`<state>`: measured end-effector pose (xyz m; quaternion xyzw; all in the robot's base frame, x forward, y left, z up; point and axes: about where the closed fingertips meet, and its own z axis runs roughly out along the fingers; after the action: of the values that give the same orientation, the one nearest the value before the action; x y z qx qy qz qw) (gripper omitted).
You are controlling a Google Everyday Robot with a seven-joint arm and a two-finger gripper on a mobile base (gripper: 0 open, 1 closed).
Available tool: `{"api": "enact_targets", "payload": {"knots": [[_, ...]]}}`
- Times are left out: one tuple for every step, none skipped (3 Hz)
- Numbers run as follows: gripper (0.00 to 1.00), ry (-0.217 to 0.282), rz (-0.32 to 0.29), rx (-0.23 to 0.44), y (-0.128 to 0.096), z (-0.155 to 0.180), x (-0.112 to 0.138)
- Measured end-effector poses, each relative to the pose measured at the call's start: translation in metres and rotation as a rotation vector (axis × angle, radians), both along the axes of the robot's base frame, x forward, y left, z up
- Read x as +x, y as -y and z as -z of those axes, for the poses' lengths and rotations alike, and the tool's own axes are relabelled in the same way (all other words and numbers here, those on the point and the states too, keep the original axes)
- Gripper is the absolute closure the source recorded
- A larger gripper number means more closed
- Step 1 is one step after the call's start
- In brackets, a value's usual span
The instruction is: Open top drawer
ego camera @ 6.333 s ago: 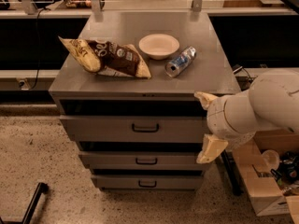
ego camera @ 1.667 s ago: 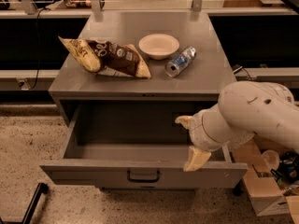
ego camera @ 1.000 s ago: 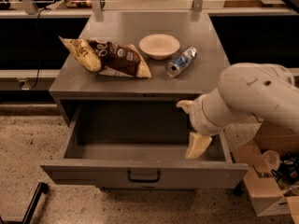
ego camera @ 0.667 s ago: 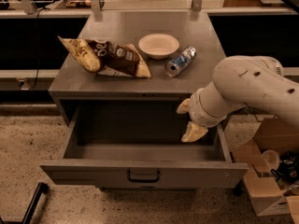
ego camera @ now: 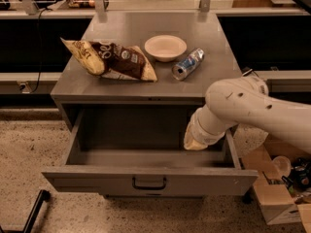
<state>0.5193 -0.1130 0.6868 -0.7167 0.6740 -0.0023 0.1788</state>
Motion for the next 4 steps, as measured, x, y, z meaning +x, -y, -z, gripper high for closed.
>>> {"api": "enact_targets", "payload": {"knots": [[1.00,-0.075,0.008,-0.013,-0.007,0.037,-0.013],[1.00,-0.130,0.024,-0.013,-0.010,0.056,-0.025],[1.00,-0.178,0.023,-0.016,-0.011,0.060,-0.032],[1.00,-0.270,0.016,0.002,-0.008,0.061,-0.050]]}}
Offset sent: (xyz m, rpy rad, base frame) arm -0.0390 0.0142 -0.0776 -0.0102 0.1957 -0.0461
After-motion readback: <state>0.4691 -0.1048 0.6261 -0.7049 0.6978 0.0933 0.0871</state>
